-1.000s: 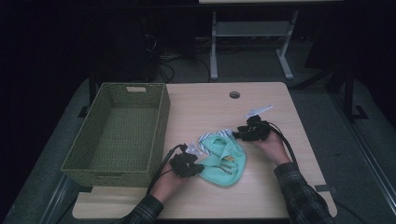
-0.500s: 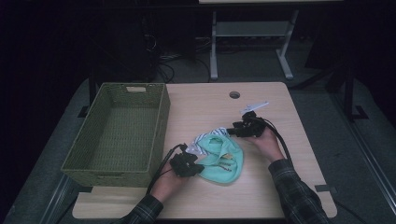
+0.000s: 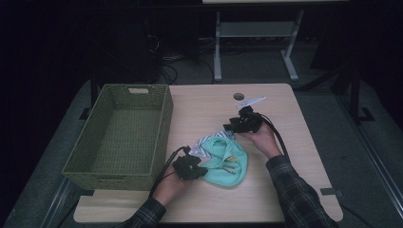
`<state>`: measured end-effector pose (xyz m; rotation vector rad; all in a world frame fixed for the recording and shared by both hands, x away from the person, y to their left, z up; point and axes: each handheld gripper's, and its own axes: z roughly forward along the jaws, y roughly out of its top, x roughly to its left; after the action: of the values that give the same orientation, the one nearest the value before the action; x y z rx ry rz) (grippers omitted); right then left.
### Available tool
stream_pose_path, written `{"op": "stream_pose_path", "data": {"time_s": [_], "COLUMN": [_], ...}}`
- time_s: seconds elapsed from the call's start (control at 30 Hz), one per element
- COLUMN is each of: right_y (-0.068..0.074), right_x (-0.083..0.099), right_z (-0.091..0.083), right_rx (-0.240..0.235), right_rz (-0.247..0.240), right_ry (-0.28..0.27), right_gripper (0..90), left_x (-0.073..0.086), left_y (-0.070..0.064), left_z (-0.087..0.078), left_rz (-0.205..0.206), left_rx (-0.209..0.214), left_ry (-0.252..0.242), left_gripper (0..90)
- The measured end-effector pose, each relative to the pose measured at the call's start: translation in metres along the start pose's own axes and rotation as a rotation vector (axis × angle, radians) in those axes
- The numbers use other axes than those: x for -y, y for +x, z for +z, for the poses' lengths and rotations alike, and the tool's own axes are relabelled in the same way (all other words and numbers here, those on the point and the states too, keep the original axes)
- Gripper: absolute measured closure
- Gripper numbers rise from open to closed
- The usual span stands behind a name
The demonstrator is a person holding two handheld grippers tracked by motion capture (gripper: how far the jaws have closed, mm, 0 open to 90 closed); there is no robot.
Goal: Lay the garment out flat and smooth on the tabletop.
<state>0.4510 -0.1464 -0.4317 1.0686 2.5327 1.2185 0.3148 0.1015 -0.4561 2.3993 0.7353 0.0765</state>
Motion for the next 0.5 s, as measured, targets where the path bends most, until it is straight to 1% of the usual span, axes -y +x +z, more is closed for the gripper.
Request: {"op": "stream_pose_path", "data": {"time_s": [0.03,0.1,0.2,0.3,0.33,0.37,0.4,0.43,0.47,0.5], "right_y": [0.000,-0.001,-0.003,-0.005,-0.006,-0.008,-0.008,-0.008,-0.008,-0.008], "right_x": [0.001,0.003,0.008,0.014,0.016,0.018,0.019,0.021,0.023,0.023], "right_z": [0.003,0.007,0.014,0.018,0.019,0.021,0.022,0.024,0.024,0.024], "right_rx": [-0.003,-0.008,0.010,0.003,0.003,0.004,0.003,0.006,0.005,0.002], "right_rz": [0.001,0.012,-0.002,0.015,0.014,0.001,0.005,-0.002,-0.016,-0.019], "right_ry": [0.008,0.019,0.066,0.100,0.109,0.120,0.126,0.134,0.125,0.125], "right_gripper": [51.8,51.8,52.1,53.6,54.0,54.6,55.6,57.6,59.1,62.3], "left_x": [0.000,0.000,0.000,0.000,0.000,0.000,0.000,0.000,0.000,0.000], "left_y": [-0.001,-0.001,-0.001,-0.001,-0.001,0.000,0.000,0.000,0.000,0.000], "left_z": [0.000,0.000,0.000,0.000,0.000,0.000,0.000,0.000,0.000,0.000], "left_rz": [-0.009,-0.009,-0.010,-0.011,-0.010,-0.007,-0.008,-0.008,-0.008,-0.009], "left_rx": [0.002,0.002,0.002,0.002,0.002,0.002,0.002,0.001,0.001,0.002], "left_ry": [-0.007,-0.007,-0.007,-0.008,-0.007,-0.007,-0.007,-0.007,-0.006,-0.006], "left_gripper": [88.6,88.6,88.6,88.6,88.6,88.6,88.6,88.6,88.6,88.6]}}
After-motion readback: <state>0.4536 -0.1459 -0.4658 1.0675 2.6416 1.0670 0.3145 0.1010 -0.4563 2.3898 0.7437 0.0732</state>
